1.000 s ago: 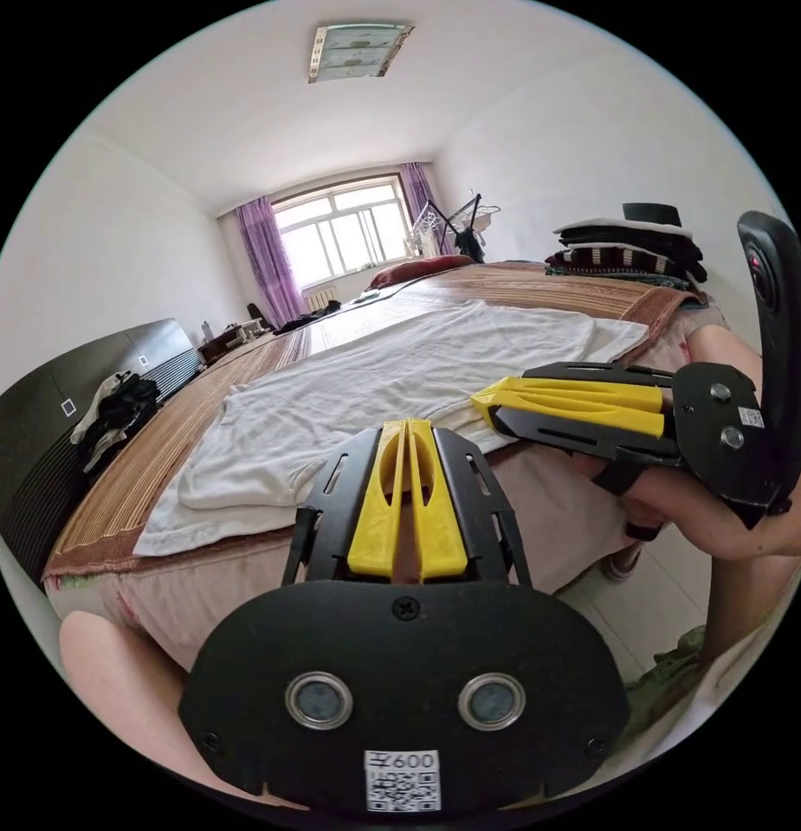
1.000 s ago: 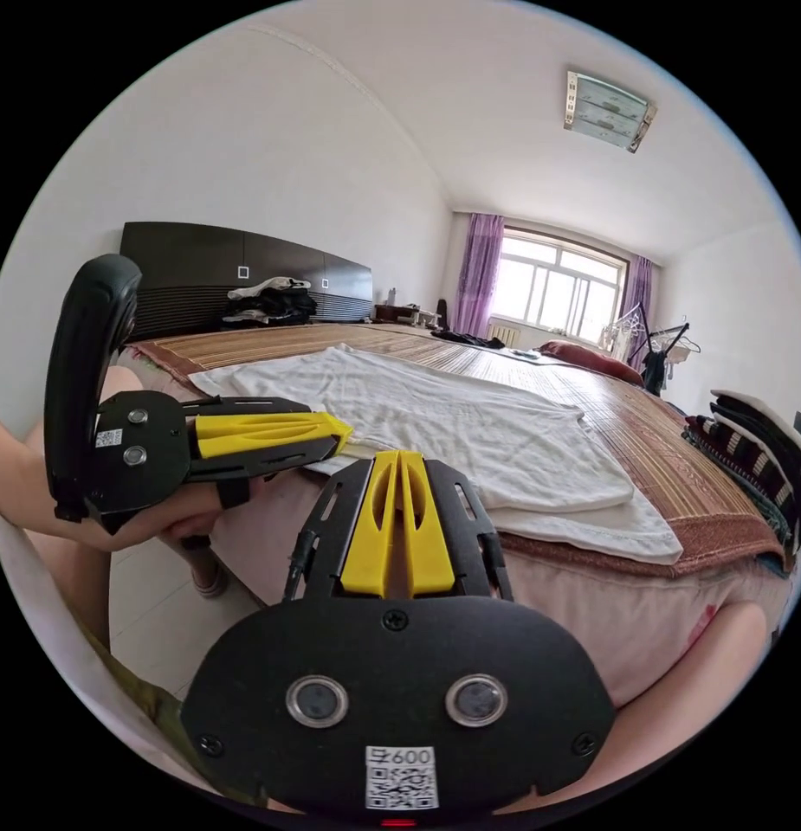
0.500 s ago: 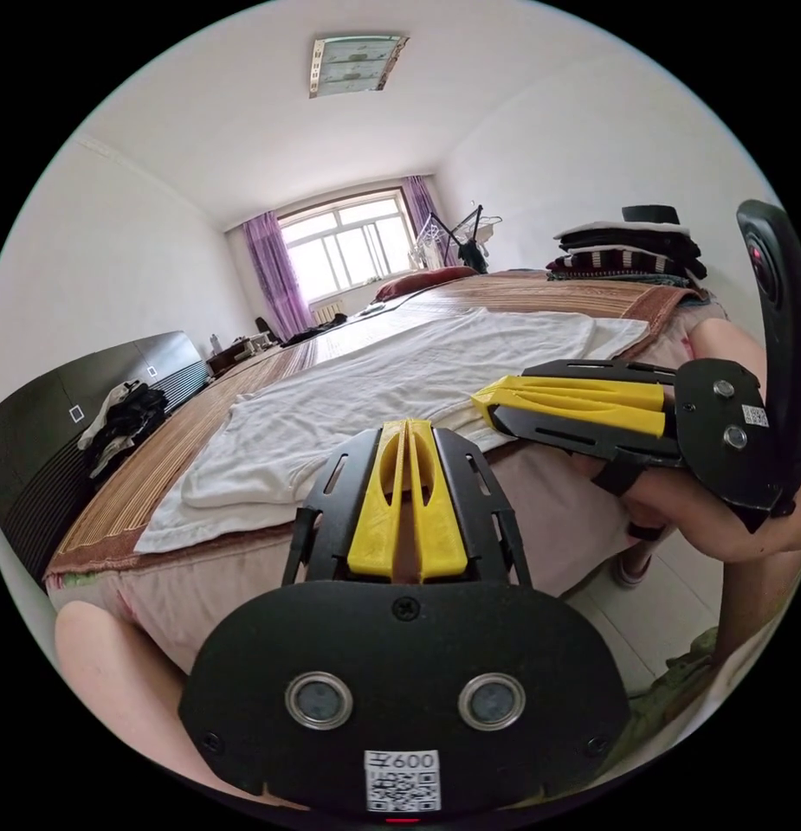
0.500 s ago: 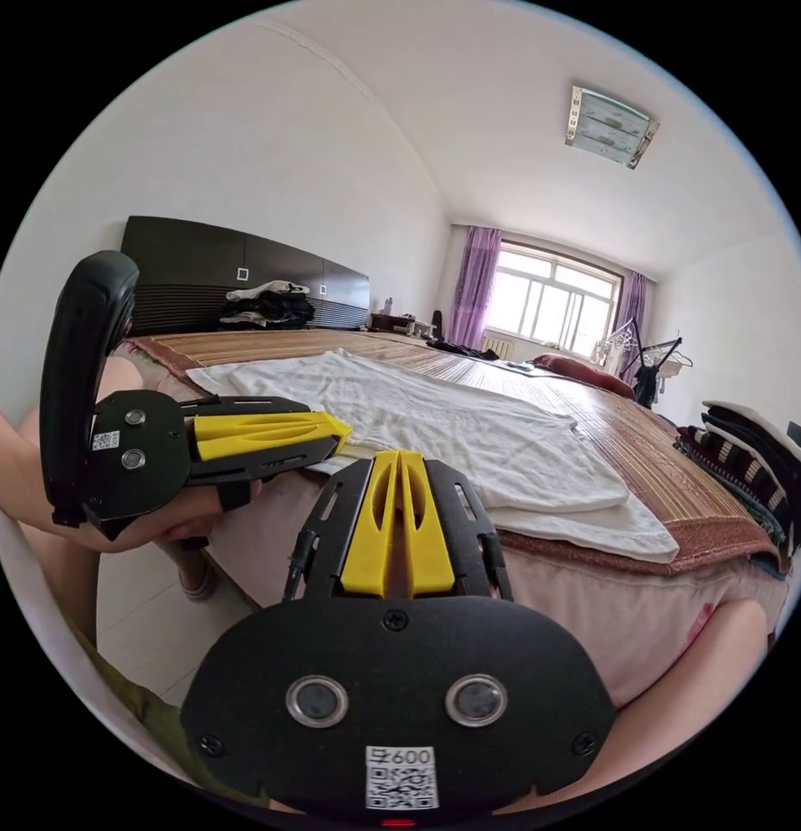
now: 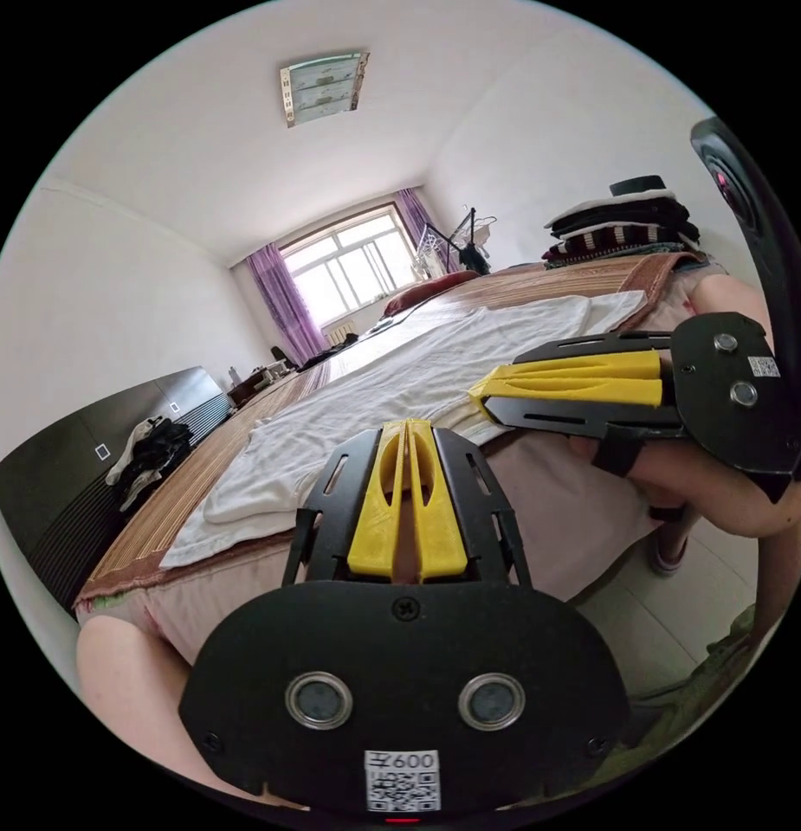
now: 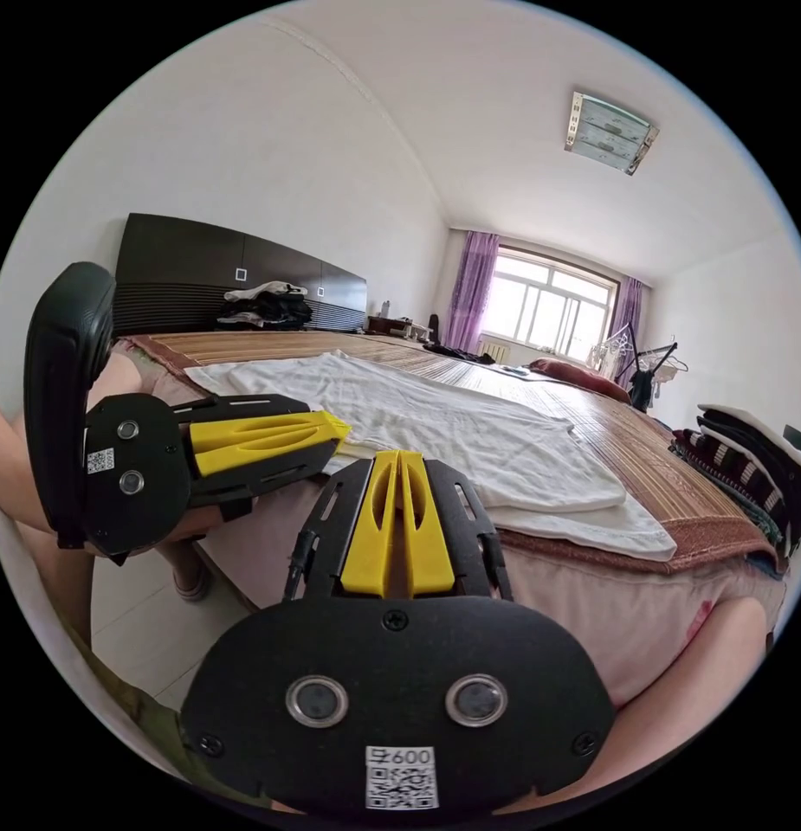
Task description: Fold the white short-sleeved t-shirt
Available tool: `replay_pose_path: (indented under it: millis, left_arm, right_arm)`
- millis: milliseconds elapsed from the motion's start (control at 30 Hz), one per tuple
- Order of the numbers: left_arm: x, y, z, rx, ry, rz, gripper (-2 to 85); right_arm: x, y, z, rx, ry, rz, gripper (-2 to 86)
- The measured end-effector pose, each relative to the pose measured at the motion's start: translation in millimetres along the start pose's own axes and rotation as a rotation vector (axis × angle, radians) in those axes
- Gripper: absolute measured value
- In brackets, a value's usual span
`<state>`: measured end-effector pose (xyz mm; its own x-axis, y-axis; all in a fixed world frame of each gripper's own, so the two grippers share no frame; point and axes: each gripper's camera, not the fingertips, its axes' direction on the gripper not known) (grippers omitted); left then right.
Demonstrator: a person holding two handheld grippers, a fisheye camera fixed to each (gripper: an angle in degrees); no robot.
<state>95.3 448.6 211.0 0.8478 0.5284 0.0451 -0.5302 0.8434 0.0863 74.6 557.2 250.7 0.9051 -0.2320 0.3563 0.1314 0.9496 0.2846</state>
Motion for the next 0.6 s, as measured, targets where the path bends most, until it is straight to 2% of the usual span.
replay_pose_path:
  millis: [400,600]
  left_arm:
    - [-7,6,-16,0.039,-0.025,0.032,0.3]
    - [-27,2,-23,0.010,0.002,-0.064,0.3]
  right_arm:
    - [0,-16,-4,0.003,0.014,-0.003,-0.8]
    - [-2,-29,-9,0.007,0.022,-0.006,-0.8]
